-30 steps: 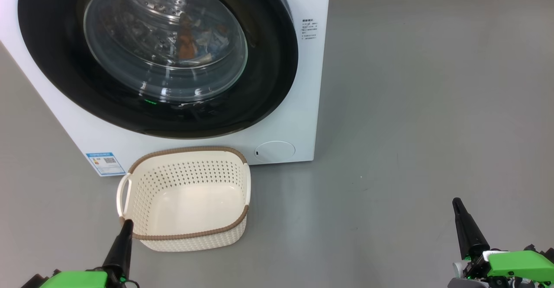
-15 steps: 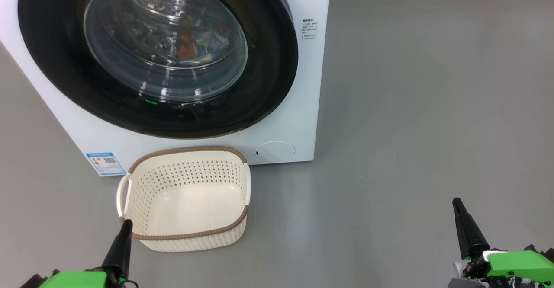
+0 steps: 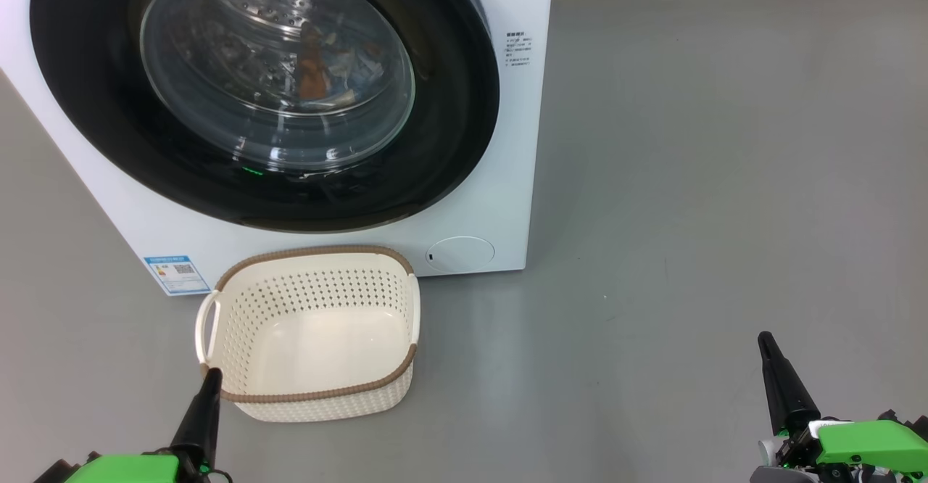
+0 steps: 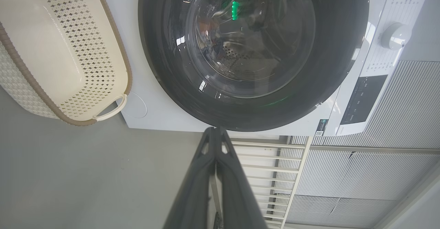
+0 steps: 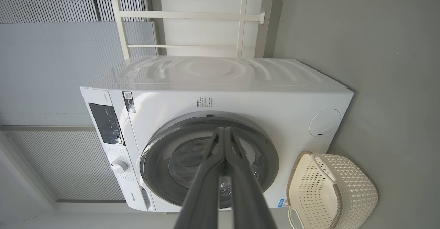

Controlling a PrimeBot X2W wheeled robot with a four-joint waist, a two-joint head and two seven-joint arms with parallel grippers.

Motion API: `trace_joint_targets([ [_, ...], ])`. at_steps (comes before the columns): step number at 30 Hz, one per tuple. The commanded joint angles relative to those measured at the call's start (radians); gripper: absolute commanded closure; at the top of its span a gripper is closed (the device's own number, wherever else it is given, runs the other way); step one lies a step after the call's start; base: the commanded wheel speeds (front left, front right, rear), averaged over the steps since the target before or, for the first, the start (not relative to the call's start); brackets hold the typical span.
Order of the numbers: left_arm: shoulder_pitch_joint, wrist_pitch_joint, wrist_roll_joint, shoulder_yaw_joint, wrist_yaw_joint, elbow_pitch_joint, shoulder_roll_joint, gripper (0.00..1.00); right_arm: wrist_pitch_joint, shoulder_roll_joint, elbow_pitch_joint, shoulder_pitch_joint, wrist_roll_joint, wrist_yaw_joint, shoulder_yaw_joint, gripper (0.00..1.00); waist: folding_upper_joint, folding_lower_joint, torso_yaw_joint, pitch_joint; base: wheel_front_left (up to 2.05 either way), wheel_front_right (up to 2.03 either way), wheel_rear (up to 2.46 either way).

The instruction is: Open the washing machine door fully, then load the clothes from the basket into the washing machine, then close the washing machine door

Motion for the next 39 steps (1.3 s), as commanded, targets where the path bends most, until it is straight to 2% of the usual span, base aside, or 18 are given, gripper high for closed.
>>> trace_joint_targets([
  [1,-0.041,0.006,-0.007,0.035,-0.010,-0.020,0.022,1.00,0.008,-0.004,-0.025,-0.041,0.004,0.002,0.022,1.00,-0.0001,0.0000,0.000,0.000,0.00,0.00,0.00],
  [39,-0.041,0.006,-0.007,0.035,-0.010,-0.020,0.022,1.00,0.008,-0.004,-0.025,-0.041,0.003,0.002,0.021,1.00,-0.0001,0.0000,0.000,0.000,0.00,0.00,0.00],
])
